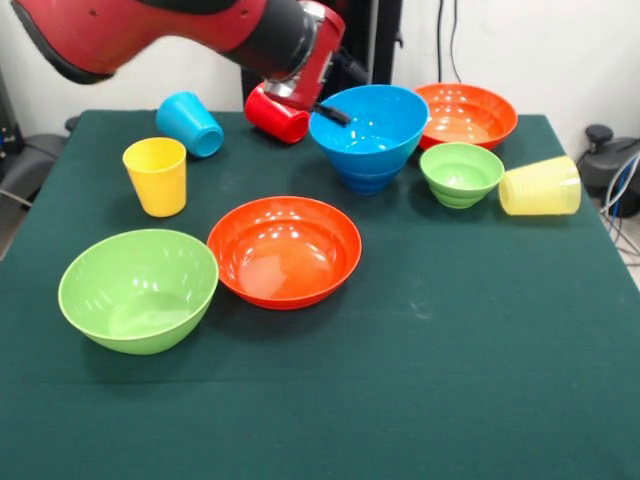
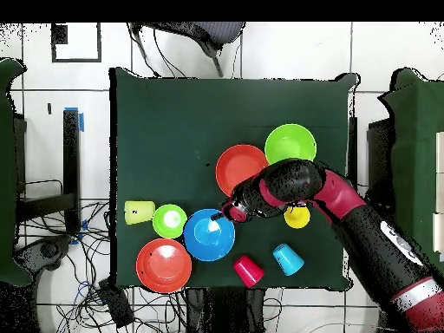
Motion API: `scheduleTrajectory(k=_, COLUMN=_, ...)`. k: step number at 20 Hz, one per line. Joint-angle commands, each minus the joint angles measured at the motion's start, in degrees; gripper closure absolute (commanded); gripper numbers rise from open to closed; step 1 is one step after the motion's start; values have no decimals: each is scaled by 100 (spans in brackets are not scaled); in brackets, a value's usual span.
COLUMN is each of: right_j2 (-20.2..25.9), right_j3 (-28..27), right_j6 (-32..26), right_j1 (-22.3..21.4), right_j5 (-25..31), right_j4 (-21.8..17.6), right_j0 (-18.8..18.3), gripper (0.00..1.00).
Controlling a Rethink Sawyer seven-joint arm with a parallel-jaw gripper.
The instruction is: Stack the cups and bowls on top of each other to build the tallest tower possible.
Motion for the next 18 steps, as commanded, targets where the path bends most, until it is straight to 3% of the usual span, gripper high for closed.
scheduleTrajectory(k=1, right_j2=38, right_j3=-491, right_j6=-522, right_j1=-370, right_j5=-909, right_j4=-899, right_j0=9, gripper=0)
scheduleTrajectory(k=7, right_j2=163, right_j3=-484, right_j6=-616, right_j1=-416, right_j5=-1498, right_j4=-1230, right_j0=-173, gripper=0)
scheduleTrajectory(k=13, right_j2=-220, right_j3=-857, right_j6=-391, right_j1=-506, right_j5=-1523, right_j4=-1727, right_j0=246, gripper=0)
scheduleTrajectory(k=18, right_j2=-333, right_j3=-915, right_j6=-208, right_j1=-493, right_j5=-1565, right_j4=-1889, right_j0=379, gripper=0)
